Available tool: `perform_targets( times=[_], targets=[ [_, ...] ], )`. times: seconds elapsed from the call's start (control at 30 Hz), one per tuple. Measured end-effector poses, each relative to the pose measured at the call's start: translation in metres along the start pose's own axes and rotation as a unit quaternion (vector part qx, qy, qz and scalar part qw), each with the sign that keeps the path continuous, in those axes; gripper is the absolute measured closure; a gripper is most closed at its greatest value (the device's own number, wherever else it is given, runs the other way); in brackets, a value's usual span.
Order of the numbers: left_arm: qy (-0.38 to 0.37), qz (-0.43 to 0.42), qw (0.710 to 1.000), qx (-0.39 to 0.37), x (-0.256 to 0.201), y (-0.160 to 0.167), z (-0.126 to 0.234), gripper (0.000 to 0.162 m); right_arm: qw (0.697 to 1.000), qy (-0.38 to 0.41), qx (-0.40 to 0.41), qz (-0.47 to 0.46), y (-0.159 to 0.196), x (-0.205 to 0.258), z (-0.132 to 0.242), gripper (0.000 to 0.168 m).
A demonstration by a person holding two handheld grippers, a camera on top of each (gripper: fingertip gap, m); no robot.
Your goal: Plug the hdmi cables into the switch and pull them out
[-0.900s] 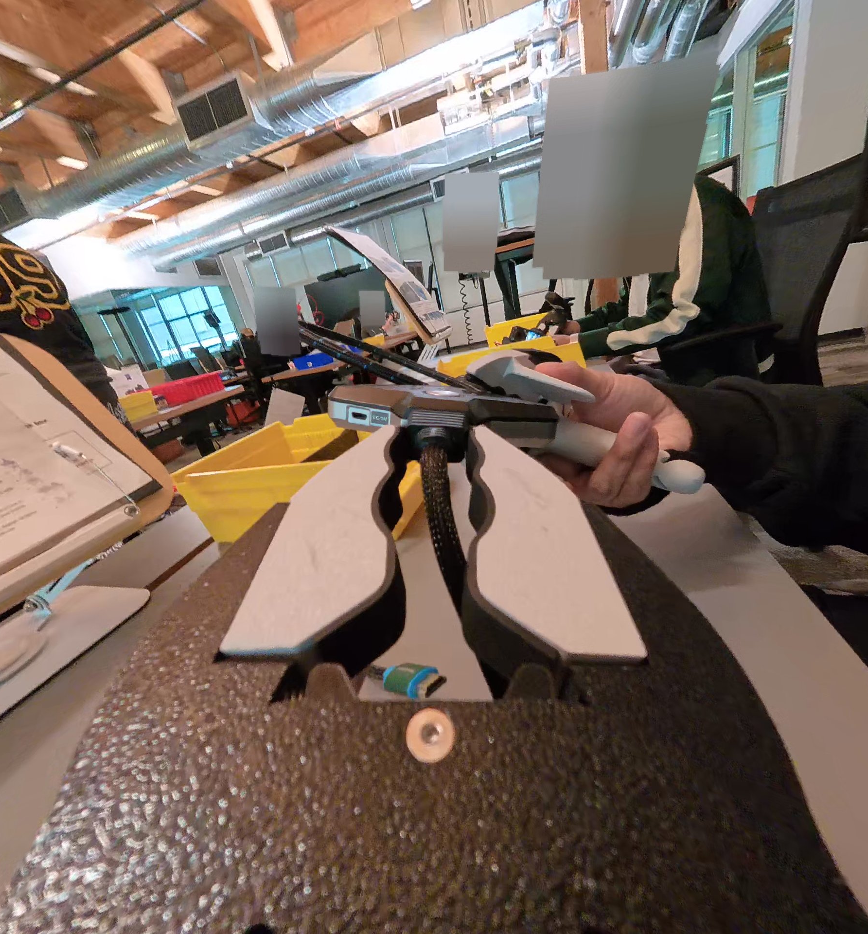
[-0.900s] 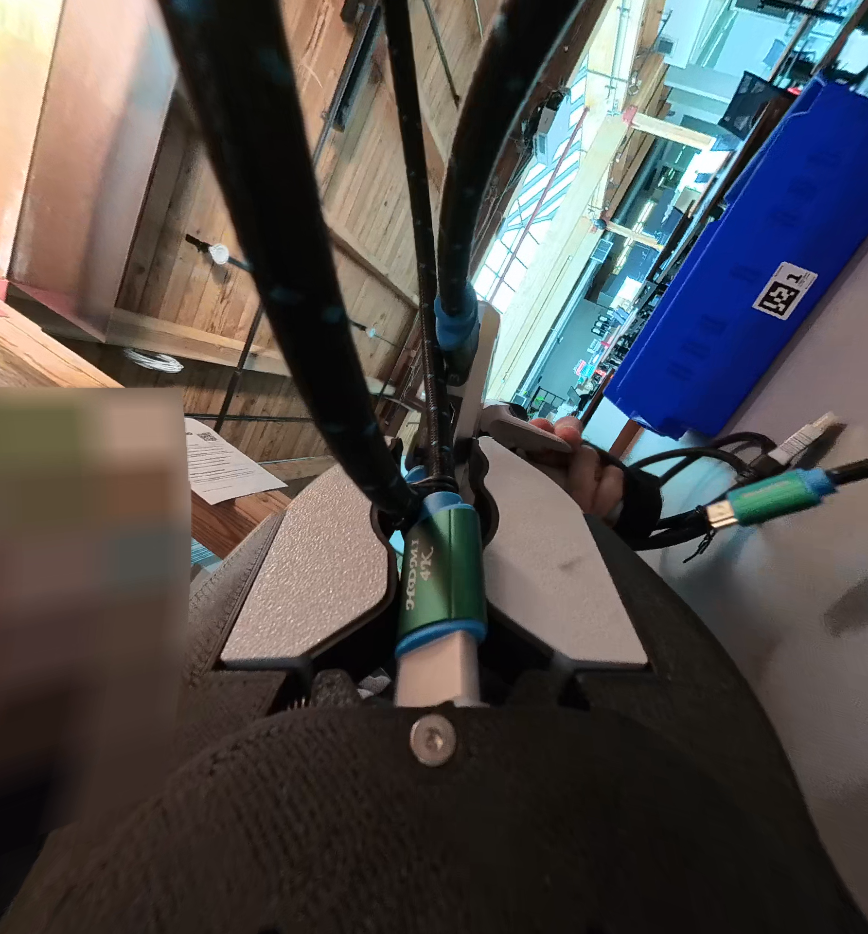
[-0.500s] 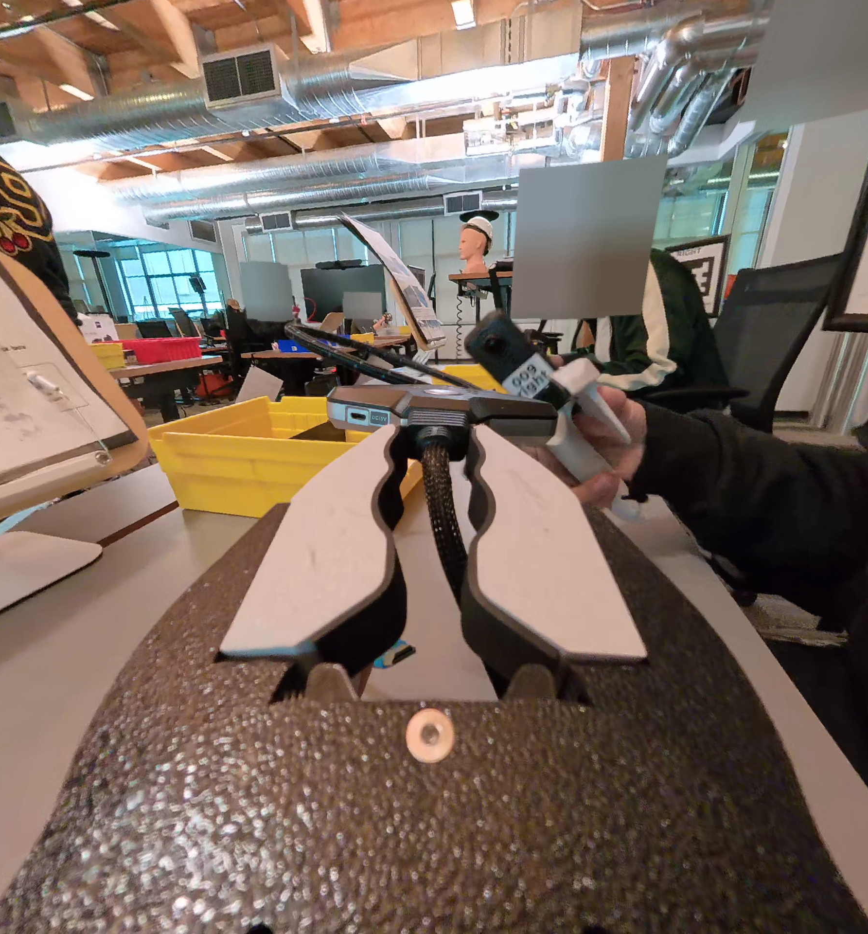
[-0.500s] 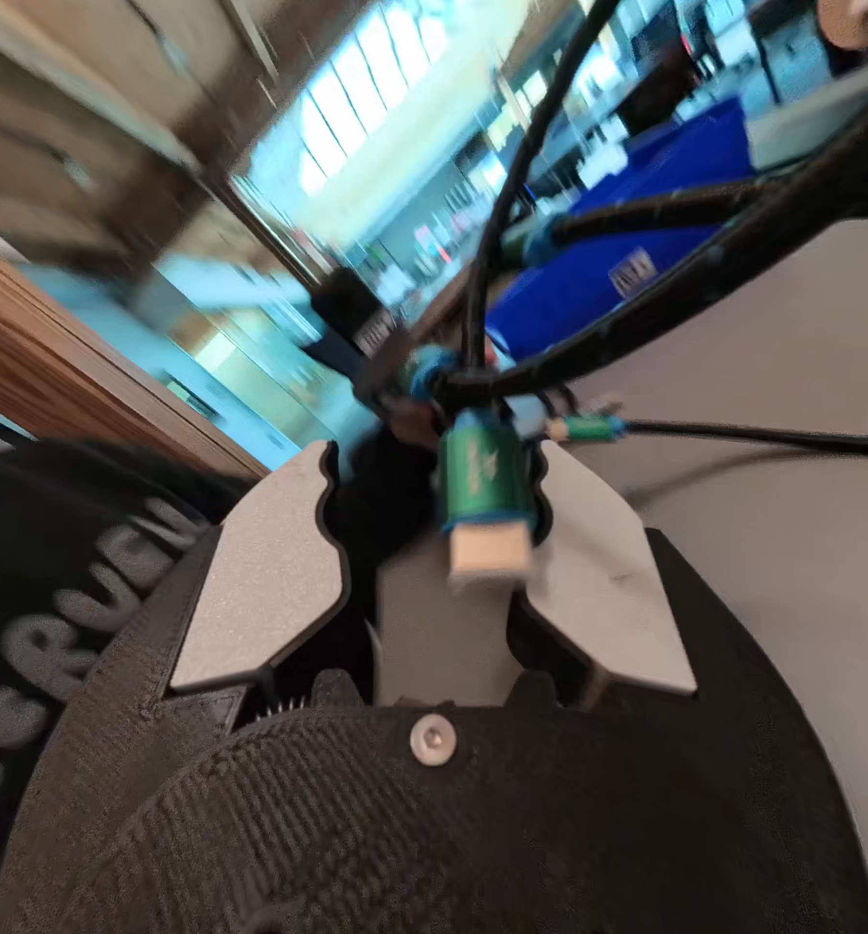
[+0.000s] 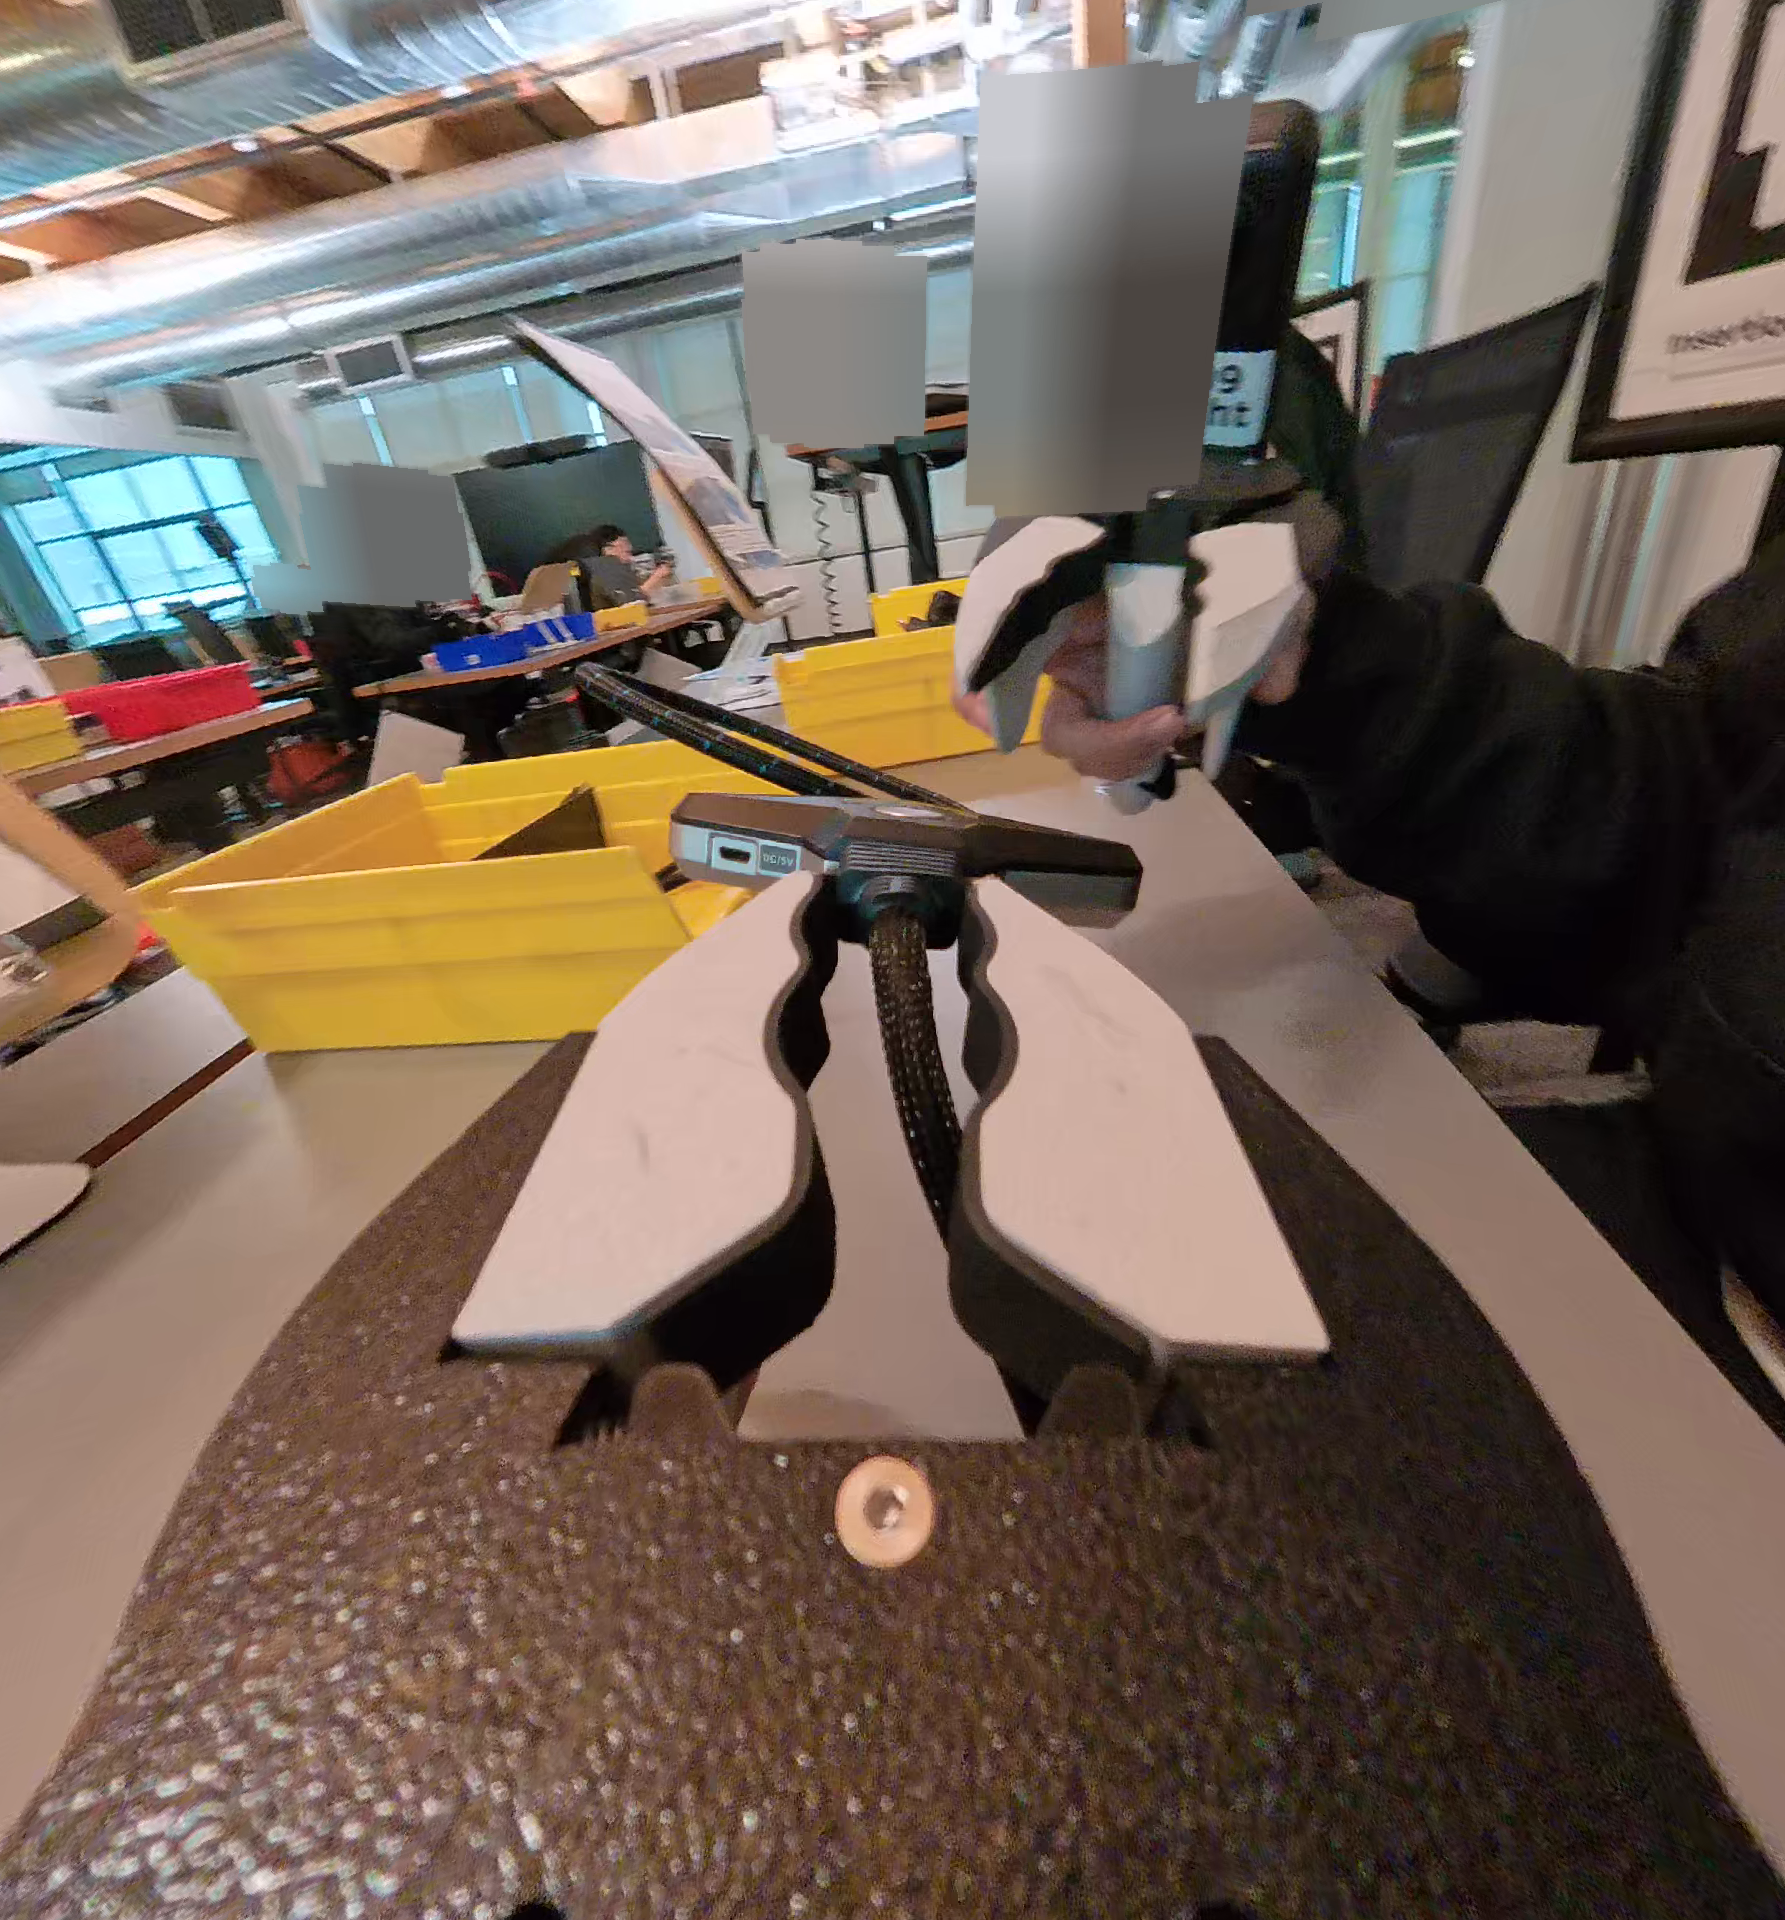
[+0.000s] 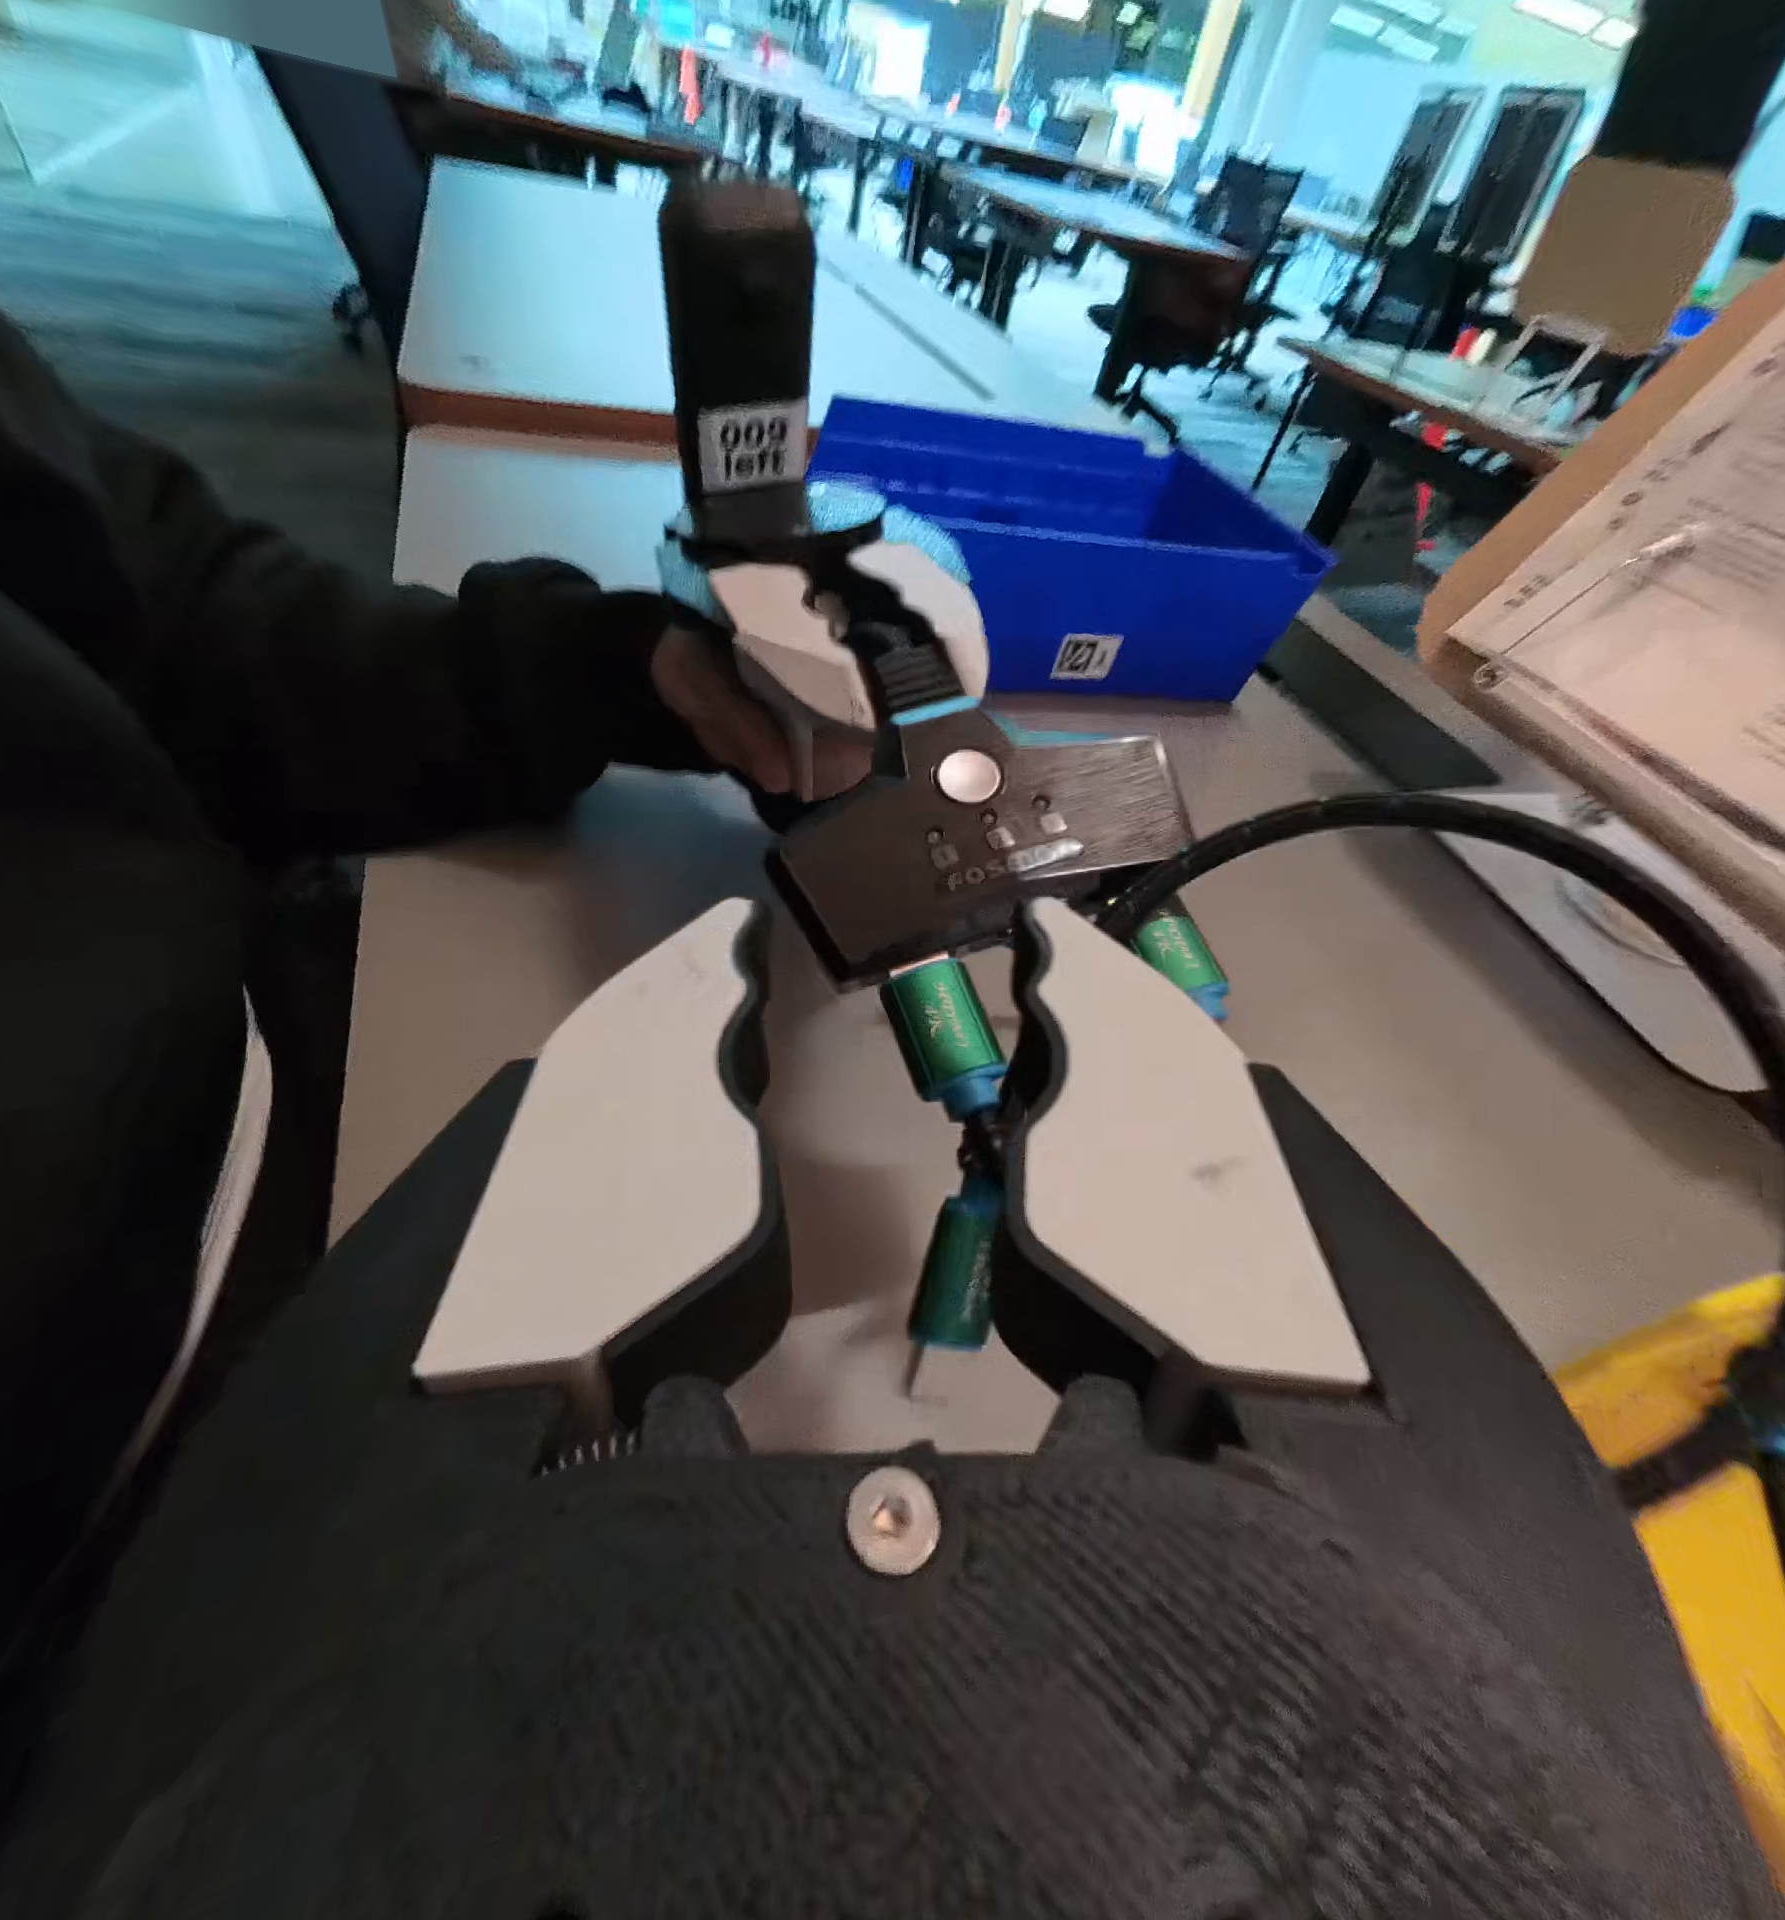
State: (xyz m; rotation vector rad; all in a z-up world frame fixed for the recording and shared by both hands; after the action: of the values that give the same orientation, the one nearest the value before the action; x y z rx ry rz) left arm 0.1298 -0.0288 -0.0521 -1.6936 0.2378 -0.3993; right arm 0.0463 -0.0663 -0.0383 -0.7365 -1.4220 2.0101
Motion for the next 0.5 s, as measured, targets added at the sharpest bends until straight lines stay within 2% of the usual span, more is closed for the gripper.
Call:
perform_targets(
  times=[0.13,0.23,0.3,0.5],
  targets=[
    [0.037,-0.021,0.999,0.005,-0.014,0.004,-0.001,0.14,0.997,-0.029,0.078,-0.003,0.031,0.005,-0.011,0.13],
    [0.042,-0.039,0.998,0.013,-0.019,0.008,-0.003,0.14,0.993,-0.034,0.112,0.02,0.038,0.007,-0.012,0.133],
    [0.042,-0.044,0.998,0.012,-0.02,0.008,-0.004,0.14,0.992,-0.045,0.118,0.027,0.039,0.012,-0.012,0.142],
    [0.041,-0.048,0.998,0.011,-0.019,0.008,-0.002,0.14,0.99,-0.044,0.129,0.018,0.045,0.01,-0.018,0.142]
  ],
)
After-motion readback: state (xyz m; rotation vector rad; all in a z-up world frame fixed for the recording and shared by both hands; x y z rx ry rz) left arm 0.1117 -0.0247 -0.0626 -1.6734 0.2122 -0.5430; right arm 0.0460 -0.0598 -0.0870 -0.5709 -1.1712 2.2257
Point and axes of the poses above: each gripper's, where its closed fingertips meet, z back along the fingers, y out of its underside, x = y × z across the jaws, the point moved 1 cm from there along z, back along the fingers, and after that the axes turned 13 degrees about -y, right-handed, at the moved point
